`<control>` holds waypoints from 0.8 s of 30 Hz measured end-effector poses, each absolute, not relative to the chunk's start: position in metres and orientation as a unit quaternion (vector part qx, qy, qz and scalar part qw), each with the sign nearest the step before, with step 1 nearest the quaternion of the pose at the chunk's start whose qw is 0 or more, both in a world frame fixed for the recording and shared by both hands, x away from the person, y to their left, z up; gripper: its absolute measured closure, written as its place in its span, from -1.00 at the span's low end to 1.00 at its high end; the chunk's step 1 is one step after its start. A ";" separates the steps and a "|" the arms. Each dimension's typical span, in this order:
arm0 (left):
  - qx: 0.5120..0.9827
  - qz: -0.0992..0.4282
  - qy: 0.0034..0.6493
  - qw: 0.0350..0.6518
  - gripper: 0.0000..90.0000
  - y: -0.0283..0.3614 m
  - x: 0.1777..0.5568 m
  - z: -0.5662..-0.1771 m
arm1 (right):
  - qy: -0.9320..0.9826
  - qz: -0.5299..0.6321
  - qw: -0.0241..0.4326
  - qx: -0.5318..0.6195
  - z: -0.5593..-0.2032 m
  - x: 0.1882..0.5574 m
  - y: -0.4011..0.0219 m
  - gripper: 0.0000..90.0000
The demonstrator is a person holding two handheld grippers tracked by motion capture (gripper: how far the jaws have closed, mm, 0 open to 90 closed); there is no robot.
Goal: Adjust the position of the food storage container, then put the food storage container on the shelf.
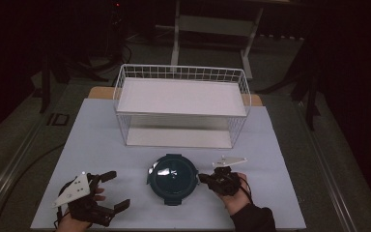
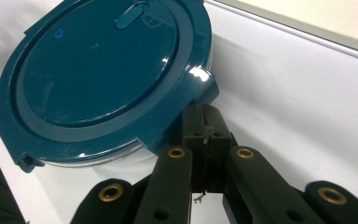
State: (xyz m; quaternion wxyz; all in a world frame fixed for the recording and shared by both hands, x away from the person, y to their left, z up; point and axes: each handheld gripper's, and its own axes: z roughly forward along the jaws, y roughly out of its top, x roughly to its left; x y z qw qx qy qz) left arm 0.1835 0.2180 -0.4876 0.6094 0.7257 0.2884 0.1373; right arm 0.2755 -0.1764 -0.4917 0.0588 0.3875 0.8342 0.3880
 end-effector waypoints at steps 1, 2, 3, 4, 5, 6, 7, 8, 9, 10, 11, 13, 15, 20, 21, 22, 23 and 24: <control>0.725 0.141 0.285 0.611 -1.00 0.218 0.184 -0.487 | 0.835 0.386 0.061 0.388 -0.492 0.276 -0.176 1.00; 0.724 0.142 0.285 0.612 -1.00 0.219 0.183 -0.487 | 0.835 0.387 0.063 0.386 -0.491 0.276 -0.176 1.00; 0.724 0.146 0.285 0.611 -1.00 0.219 0.183 -0.487 | 0.833 0.391 0.062 0.386 -0.491 0.276 -0.177 1.00; 0.725 0.148 0.284 0.609 -1.00 0.220 0.184 -0.488 | 0.832 0.395 0.059 0.386 -0.491 0.276 -0.178 1.00; 0.728 0.145 0.286 0.606 -1.00 0.220 0.184 -0.488 | 0.832 0.396 0.063 0.383 -0.490 0.275 -0.178 0.98; 0.729 0.132 0.287 0.607 -1.00 0.220 0.184 -0.488 | 0.833 0.398 0.068 0.379 -0.489 0.273 -0.179 0.82; 0.729 0.117 0.287 0.610 -1.00 0.219 0.185 -0.488 | 0.833 0.402 0.072 0.374 -0.487 0.272 -0.180 0.78; 0.731 0.112 0.286 0.609 -1.00 0.218 0.185 -0.488 | 0.833 0.403 0.077 0.371 -0.486 0.270 -0.180 0.68; 0.734 0.113 0.286 0.606 -1.00 0.216 0.184 -0.487 | 0.832 0.407 0.083 0.367 -0.484 0.268 -0.181 0.61; 0.734 0.110 0.286 0.606 -1.00 0.215 0.184 -0.487 | 0.831 0.411 0.085 0.366 -0.483 0.267 -0.182 0.50; 0.735 0.103 0.287 0.606 -1.00 0.214 0.184 -0.487 | 0.830 0.415 0.086 0.363 -0.481 0.266 -0.183 0.43; 0.739 0.100 0.291 0.600 -1.00 0.212 0.184 -0.485 | 0.825 0.428 0.090 0.358 -0.477 0.262 -0.184 0.22; 0.738 0.100 0.301 0.596 -1.00 0.210 0.183 -0.480 | 0.817 0.447 0.106 0.347 -0.470 0.256 -0.185 -0.06; 0.726 0.080 0.296 0.616 -1.00 0.205 0.188 -0.468 | 0.804 0.486 0.105 0.326 -0.458 0.249 -0.186 -0.55; 0.725 0.079 0.298 0.616 -1.00 0.204 0.189 -0.466 | 0.800 0.496 0.100 0.322 -0.457 0.248 -0.186 -0.63; 0.728 0.082 0.297 0.613 -1.00 0.203 0.191 -0.464 | 0.799 0.500 0.099 0.319 -0.455 0.247 -0.187 -0.71; 0.730 0.081 0.294 0.612 -1.00 0.202 0.192 -0.462 | 0.796 0.507 0.098 0.315 -0.453 0.247 -0.188 -0.68; 0.730 0.081 0.294 0.612 -1.00 0.202 0.192 -0.462 | 0.796 0.507 0.098 0.315 -0.453 0.247 -0.188 -0.68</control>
